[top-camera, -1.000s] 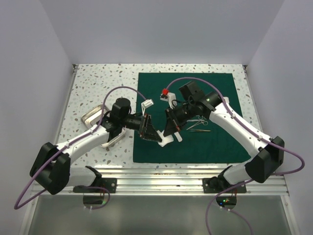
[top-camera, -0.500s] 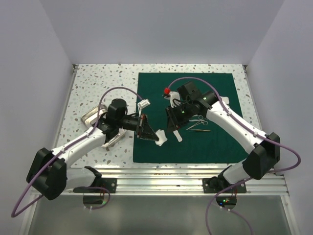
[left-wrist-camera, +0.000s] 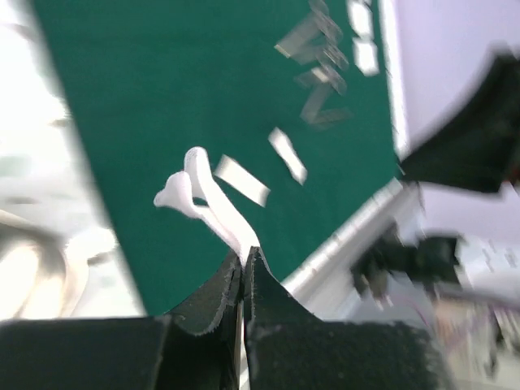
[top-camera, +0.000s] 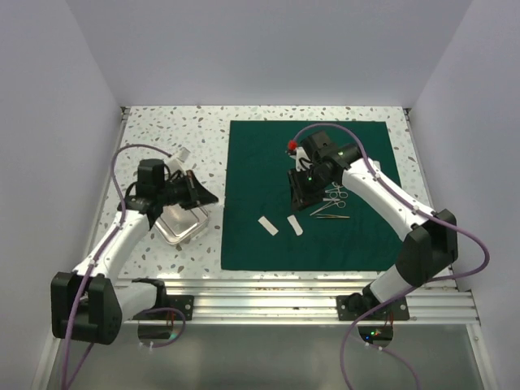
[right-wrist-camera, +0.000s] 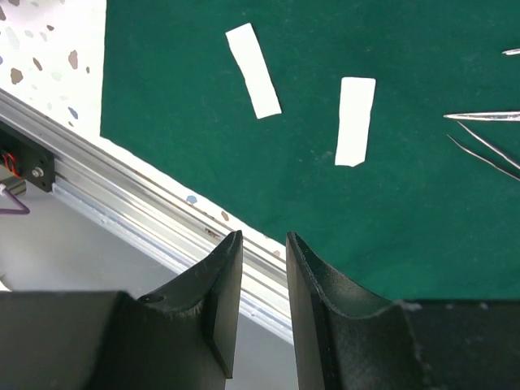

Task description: Prepare the surgical pack

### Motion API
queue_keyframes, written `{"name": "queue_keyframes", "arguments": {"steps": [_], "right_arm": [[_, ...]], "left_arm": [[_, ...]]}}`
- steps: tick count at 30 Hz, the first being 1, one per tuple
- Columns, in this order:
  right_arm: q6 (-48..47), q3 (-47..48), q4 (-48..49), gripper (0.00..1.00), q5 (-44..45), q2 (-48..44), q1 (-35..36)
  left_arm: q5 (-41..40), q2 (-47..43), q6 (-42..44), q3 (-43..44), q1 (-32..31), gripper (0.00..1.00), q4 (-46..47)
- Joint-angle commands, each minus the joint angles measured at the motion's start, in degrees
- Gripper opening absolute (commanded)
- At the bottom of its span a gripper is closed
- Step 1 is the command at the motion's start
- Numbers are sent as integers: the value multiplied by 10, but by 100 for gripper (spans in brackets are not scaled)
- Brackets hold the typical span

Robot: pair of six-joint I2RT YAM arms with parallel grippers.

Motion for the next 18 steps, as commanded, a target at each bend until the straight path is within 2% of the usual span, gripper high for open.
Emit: {"name": "queue_keyframes", "arguments": {"steps": [1,5,8,13,14,18], "right_arm": [[1,23,-8,33,-27,4,1],[6,36,-16,32,-55,11,1],[-5,35,-30,32,-56,7,0],[-10,5,-24,32,-69,-6,1],[-4,-2,-18,32,-75,-6,1],[-12,11,-26,32,-77,-5,0]], "left_arm": [[-94,24,38,31,76,0,-21],[-55,65,23,16,195,0,52],[-54,80,28,7,245,0,68],[-26,130,13,-12,262,0,134],[-23,141,7,-12,262,0,175],[-29,170,-21,-16,262,0,228]]}}
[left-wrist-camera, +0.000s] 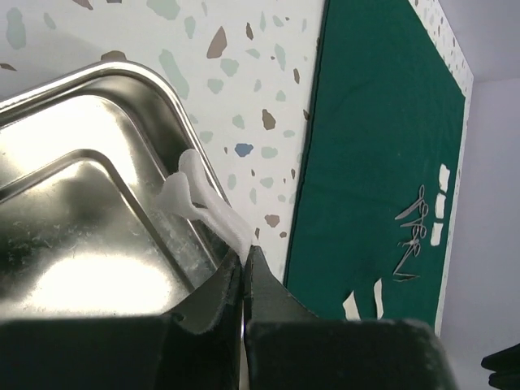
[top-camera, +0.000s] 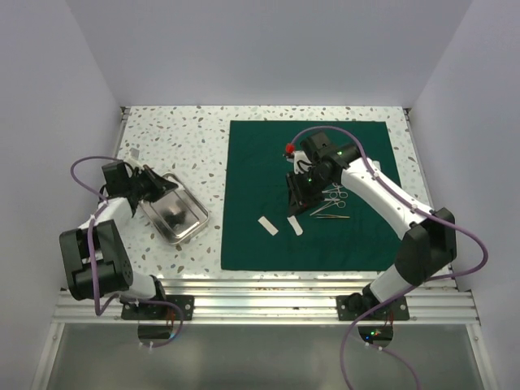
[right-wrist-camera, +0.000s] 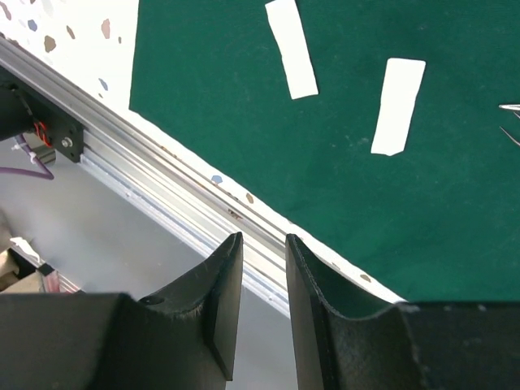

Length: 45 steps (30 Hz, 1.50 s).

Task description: Prepare the surgical pack

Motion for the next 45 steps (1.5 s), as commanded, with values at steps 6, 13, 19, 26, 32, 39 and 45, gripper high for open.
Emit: {"name": "queue_keyframes", "arguments": {"steps": [6,13,19,26,32,39,45], "right_arm": [[-6,-9,8,31,-32,-19,0],[-7,-5,13,29,-35,-12,1],[-10,-9,11,29,-32,-12,1],[-12,2,11,29,-28,-4,1],[-13,9,11,29,-26,-4,0],[-15,9,9,29,-23,-7,1],[-15,0,11,29,-25,-10,1]], "left_arm": [[-22,52,-38,-28,3,0,139],[-15,103,-52,-68,3,0,259],[-37,93,-47,-85,2,0,236],[-63,101,-21,-72,1,0,152],[-99,73,-29,-87,2,0,96],[-113,96,-59,-74,2,0,93],[-103,124,-96,-43,2,0,112]]}}
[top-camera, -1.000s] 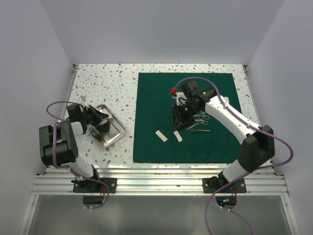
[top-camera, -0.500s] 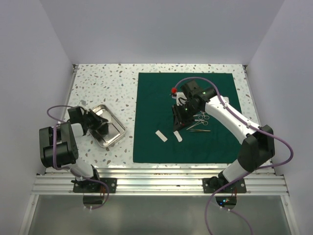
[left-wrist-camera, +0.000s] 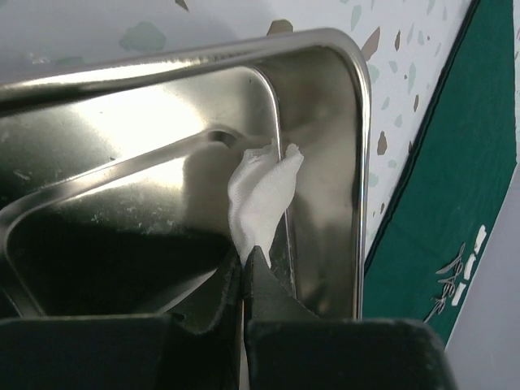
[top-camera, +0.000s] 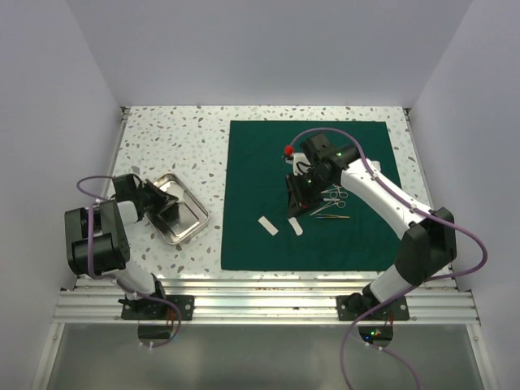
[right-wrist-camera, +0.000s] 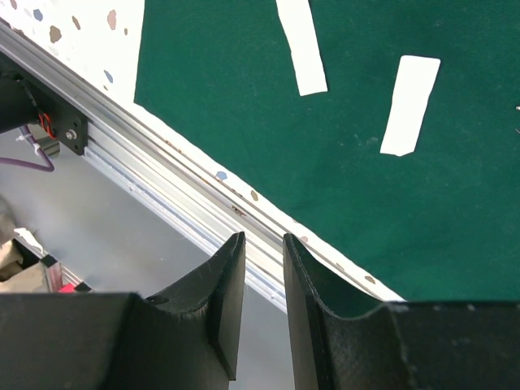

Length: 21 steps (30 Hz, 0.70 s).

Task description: Prepare the surgical pack

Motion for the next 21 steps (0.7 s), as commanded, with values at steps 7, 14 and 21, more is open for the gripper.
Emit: {"name": "queue_keyframes", "arguments": {"steps": [7,14,21], "right_arm": [[-9,18,2,29,5,-10,1],[11,52,4,31,5,29,-3],[76,91,27,33,-11,78,-50]], "left_arm": [[-16,28,-31,42,2,15,-15],[-8,-36,11,48,2,65,-73],[8,-113,77,47,2,75,-194]]}}
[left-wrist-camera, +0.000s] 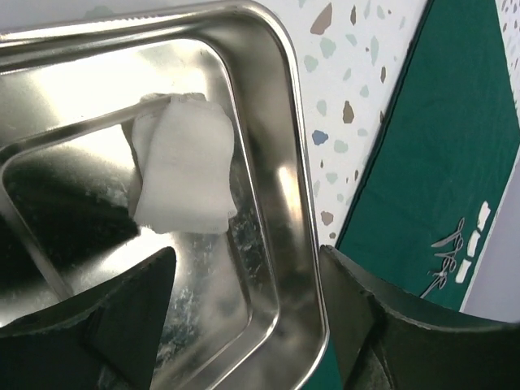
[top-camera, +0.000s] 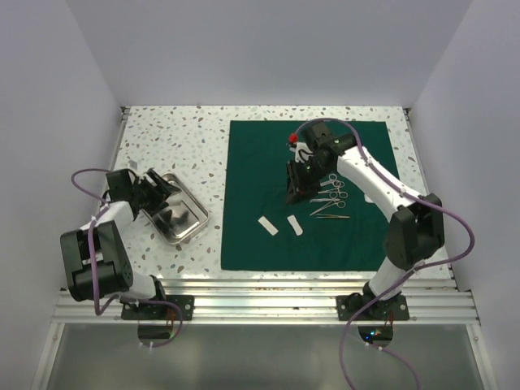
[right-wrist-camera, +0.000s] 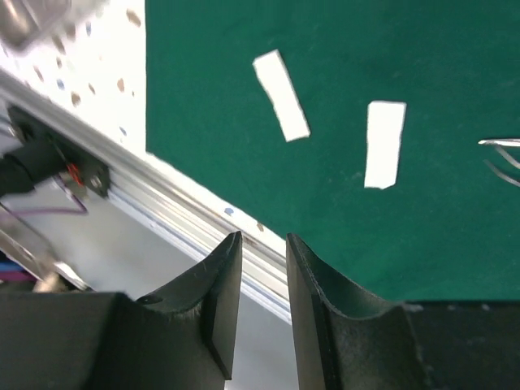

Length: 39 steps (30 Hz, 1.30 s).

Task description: Prepare the surgical pack

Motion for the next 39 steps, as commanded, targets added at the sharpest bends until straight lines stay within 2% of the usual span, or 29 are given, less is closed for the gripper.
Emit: {"name": "queue_keyframes", "arguments": {"steps": [1,6,10,16,20,26,28,32,35,39], "right_arm": [[56,46,19,33,-13,30,-27],[111,85,13,33,37,59,-70],[163,43,48,30,79,29,-133],[208,-63,144,27,105,-10,-247],[185,-96,160,21,107,12,-334],[154,-168,250,19,125,5,-405],[128,-158,243,21,138,8,-419],[10,-122,207,30,212,23,-421],[-44,-76,168,36,221,48,-430],[-85,-45,160,44,234,83,-435]], "left_arm": [[11,-34,57,8,3,75,-79],[-10,-55,109,-14,2,76,-106],[-17,-53,125,5,-7,68,-110],[-35,-16,99,53,-111,67,-90],[-7,5,88,70,-139,63,-68],[52,32,102,109,-170,60,-55],[38,48,129,138,-191,59,-106],[49,45,134,133,-242,58,-89],[45,29,145,141,-267,58,-103],[45,55,159,152,-282,57,-96]]}}
